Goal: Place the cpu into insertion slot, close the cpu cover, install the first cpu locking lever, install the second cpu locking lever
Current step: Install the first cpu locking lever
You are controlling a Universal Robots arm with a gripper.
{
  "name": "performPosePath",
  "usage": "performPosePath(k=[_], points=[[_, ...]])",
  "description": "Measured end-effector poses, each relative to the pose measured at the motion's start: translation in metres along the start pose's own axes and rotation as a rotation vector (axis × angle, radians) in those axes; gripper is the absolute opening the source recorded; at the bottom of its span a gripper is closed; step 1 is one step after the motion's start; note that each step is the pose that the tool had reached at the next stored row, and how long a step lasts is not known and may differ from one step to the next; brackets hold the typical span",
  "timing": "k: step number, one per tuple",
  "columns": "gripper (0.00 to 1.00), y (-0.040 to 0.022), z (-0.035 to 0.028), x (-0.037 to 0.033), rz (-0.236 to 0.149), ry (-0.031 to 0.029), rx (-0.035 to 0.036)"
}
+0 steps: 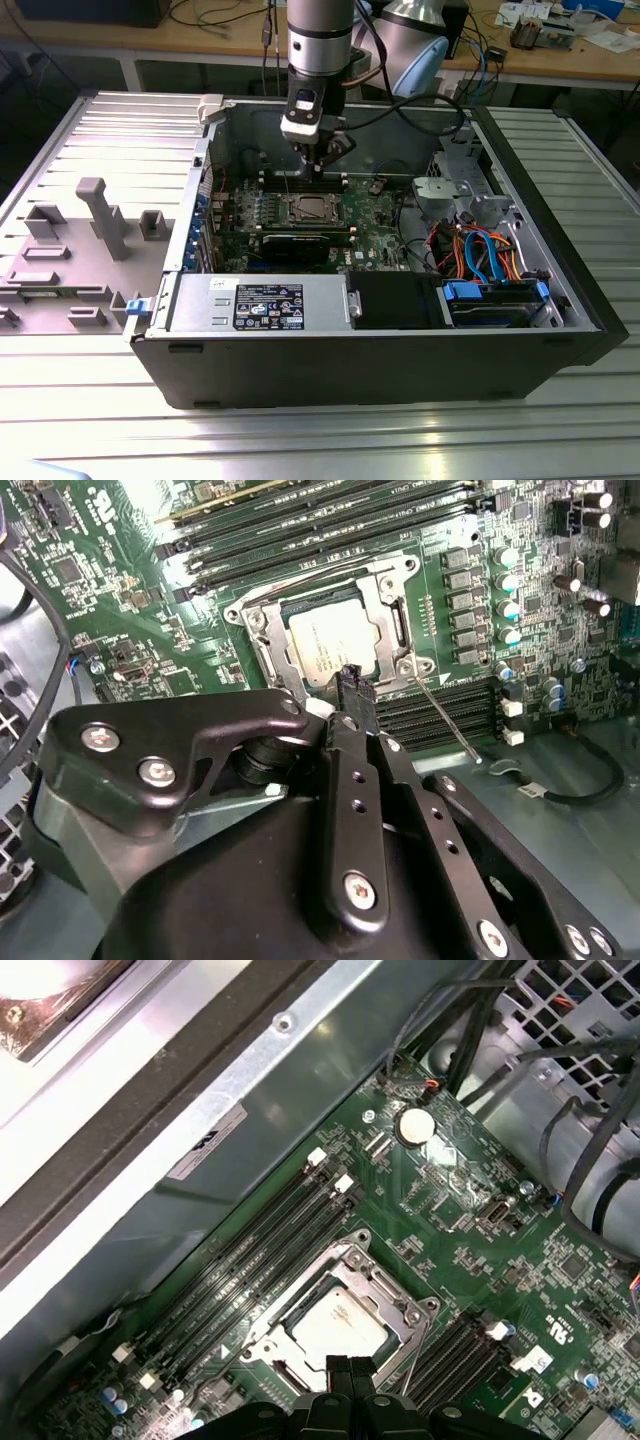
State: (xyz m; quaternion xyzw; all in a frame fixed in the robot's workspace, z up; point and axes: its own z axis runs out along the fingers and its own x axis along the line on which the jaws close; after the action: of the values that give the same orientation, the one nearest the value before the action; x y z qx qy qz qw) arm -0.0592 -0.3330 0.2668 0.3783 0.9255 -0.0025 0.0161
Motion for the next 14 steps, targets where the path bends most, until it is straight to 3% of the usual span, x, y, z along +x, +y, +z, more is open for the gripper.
performPosePath(k=[3, 6, 14], points=[[0.11, -0.0001, 0.0001, -0.0001, -0.045, 0.0001, -0.0016], [0.11, -0.0001, 0.0002, -0.0001, -0.116, 0.0007, -0.0038], [0.11, -0.0001, 0.0002, -0.0001, -0.193, 0.0012, -0.0063]])
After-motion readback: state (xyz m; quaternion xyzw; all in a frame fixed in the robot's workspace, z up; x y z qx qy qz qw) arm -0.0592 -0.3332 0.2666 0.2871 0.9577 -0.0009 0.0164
